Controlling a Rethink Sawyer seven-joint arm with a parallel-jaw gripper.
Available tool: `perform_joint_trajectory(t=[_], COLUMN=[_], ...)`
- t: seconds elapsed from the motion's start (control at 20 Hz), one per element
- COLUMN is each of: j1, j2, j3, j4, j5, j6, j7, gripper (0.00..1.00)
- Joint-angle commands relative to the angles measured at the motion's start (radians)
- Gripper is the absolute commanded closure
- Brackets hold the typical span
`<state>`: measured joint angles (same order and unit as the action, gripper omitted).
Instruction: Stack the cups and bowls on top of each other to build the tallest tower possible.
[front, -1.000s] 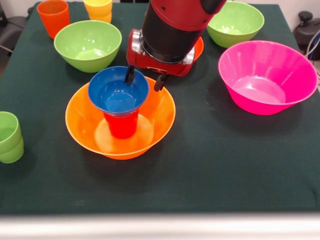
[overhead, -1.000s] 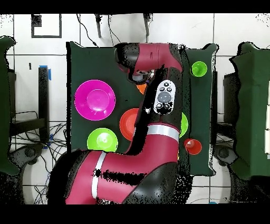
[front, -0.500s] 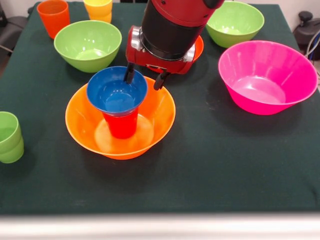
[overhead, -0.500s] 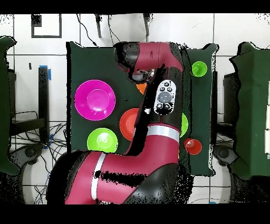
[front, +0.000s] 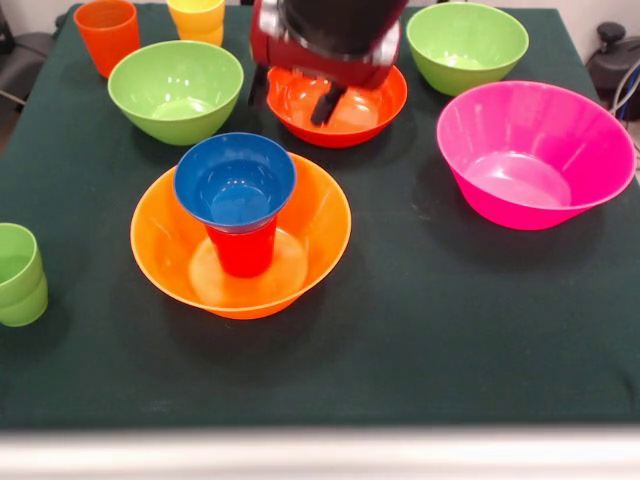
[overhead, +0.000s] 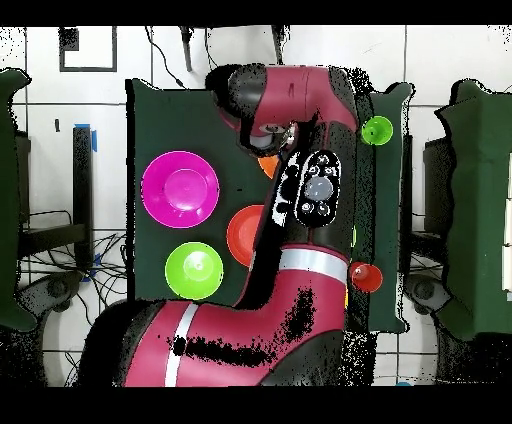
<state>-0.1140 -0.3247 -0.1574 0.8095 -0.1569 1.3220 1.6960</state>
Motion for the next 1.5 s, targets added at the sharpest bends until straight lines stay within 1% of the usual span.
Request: perform_joint_trajectory(t=[0.05,0.3,0.5,0.65,0.85,1.25,1.4,1.5], j1=[0.014,0.007,-0.003,-0.025,-0.065,-0.144,-0.165,-0.179], j2=[-0.115,-0.103,-0.087,-0.065,-0.056,-0.012,0.019,0.021], j3=[0.061,0.081,0.091,0.096,0.109,0.144,0.159,0.164], j4=[0.06,0.067,0.049,0.024,0.014,-0.066,-0.108,-0.11], j5=[0.017,0.011,0.006,-0.018,-0.031,-0.058,-0.069,-0.073], j6=[0.153,0.106,0.1,0.069,0.041,0.037,0.036,0.023], j7=[-0.061,-0.037,-0.037,-0.084,-0.159,-0.29,-0.318,-0.335], gripper=[0.0,0.0,0.0,0.0,0.0,0.0,0.0,0.0])
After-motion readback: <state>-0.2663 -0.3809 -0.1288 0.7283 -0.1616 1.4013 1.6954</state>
